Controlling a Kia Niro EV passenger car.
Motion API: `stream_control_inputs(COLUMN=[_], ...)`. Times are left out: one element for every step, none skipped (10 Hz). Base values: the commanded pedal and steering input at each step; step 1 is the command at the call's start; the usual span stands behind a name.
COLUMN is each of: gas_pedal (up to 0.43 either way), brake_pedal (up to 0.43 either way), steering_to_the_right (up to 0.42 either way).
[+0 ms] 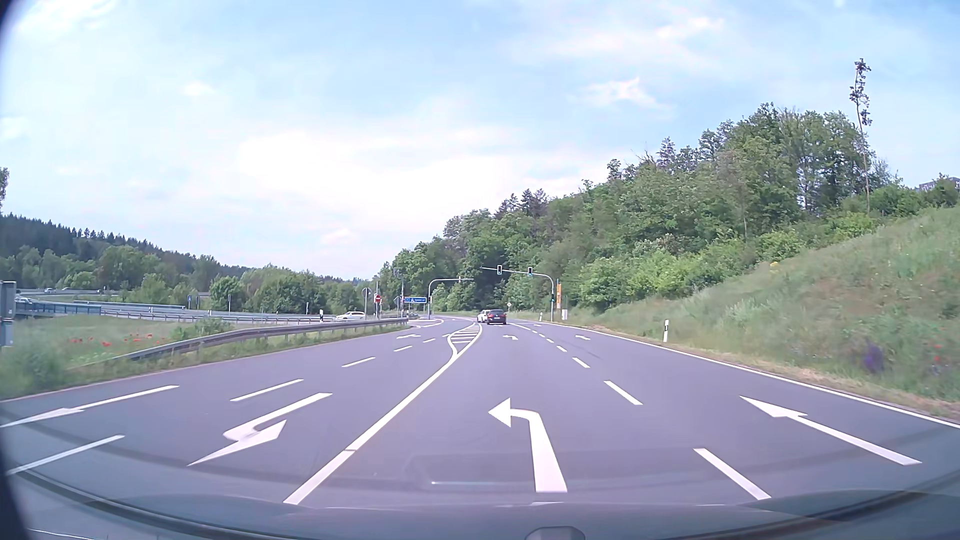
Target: Follow the waypoints while adhering to traffic rules and regulations
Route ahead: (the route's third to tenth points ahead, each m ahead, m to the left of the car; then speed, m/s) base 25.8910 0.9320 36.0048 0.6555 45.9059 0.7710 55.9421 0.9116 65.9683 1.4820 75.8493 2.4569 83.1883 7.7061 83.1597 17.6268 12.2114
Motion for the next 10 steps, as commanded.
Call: stream_control_inputs(gas_pedal=[0.028, 0.02, 0.02, 0.008, 0.008, 0.02, 0.067, 0.087, 0.087, 0.087], brake_pedal=[0.0, 0.0, 0.0, 0.0, 0.0, 0.0, 0.0, 0.0, 0.0, 0.0], steering_to_the_right=[0.002, 0.002, 0.002, 0.002, 0.002, 0.001, 0.001, 0.001, 0.001, 0.001])
